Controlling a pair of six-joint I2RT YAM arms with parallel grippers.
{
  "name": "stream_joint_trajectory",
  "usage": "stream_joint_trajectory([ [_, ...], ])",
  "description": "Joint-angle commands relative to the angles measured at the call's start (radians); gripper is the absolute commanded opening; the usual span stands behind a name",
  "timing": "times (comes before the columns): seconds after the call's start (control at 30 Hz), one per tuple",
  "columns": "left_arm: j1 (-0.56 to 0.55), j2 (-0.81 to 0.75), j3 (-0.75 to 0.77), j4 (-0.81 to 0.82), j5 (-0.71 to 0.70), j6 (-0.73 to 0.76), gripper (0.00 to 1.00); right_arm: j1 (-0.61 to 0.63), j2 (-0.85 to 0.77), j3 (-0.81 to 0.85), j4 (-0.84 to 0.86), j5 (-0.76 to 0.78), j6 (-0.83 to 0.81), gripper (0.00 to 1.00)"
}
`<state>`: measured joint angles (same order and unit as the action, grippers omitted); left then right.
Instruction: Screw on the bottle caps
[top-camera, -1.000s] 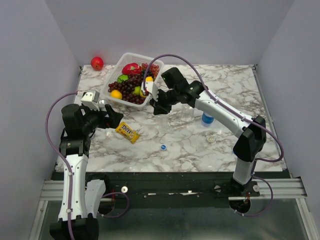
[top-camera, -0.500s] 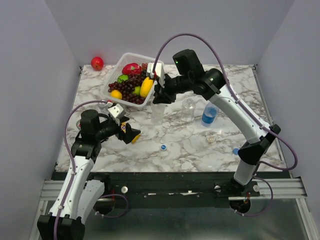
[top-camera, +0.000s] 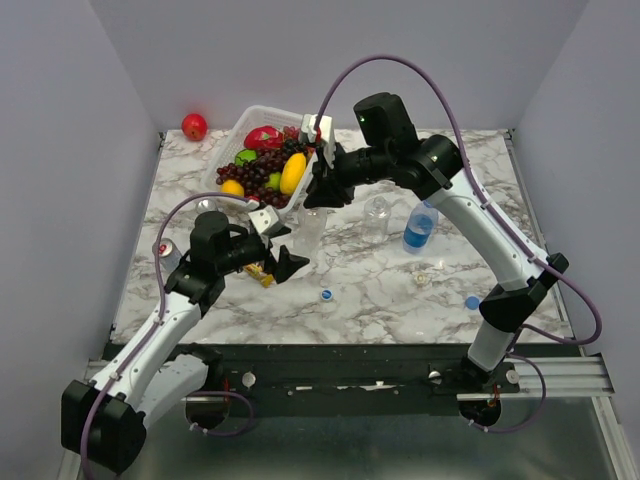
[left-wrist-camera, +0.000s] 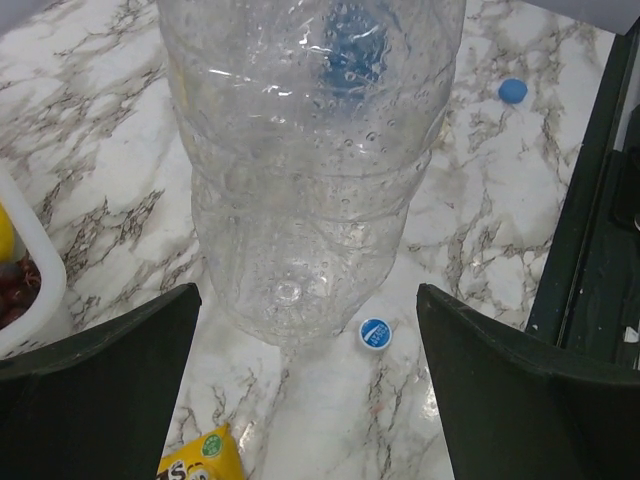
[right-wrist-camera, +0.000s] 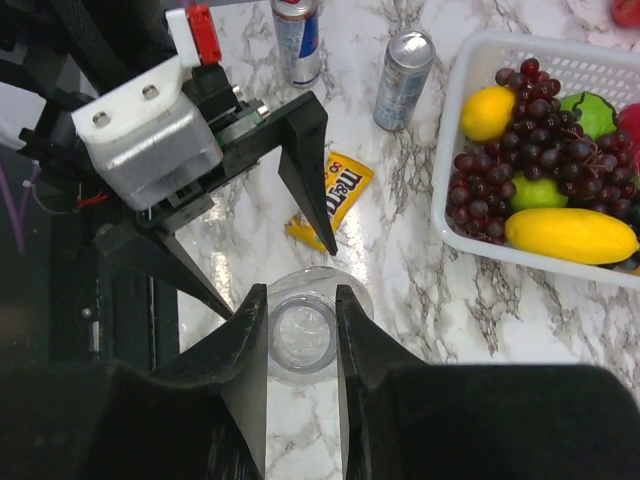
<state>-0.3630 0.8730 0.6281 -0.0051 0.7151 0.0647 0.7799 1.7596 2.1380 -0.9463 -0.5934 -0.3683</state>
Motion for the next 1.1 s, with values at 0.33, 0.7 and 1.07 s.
stream_joint_trajectory([
  [0.33,-0.090,0.119,0.045,0.146,-0.235,0.076,0.99,0.005,-0.026,-0.021,-0.016,-0.128,0.054,0.00],
  [0.7,-0.119,0.055,0.076,0.021,-0.172,0.243,0.99,-0.022,0.014,0.039,-0.092,-0.230,-0.007,0.01],
  [1.07,-0.120,-0.020,-0.039,0.053,-0.215,0.371,0.99,-0.033,0.017,0.026,-0.092,-0.255,-0.004,0.01],
])
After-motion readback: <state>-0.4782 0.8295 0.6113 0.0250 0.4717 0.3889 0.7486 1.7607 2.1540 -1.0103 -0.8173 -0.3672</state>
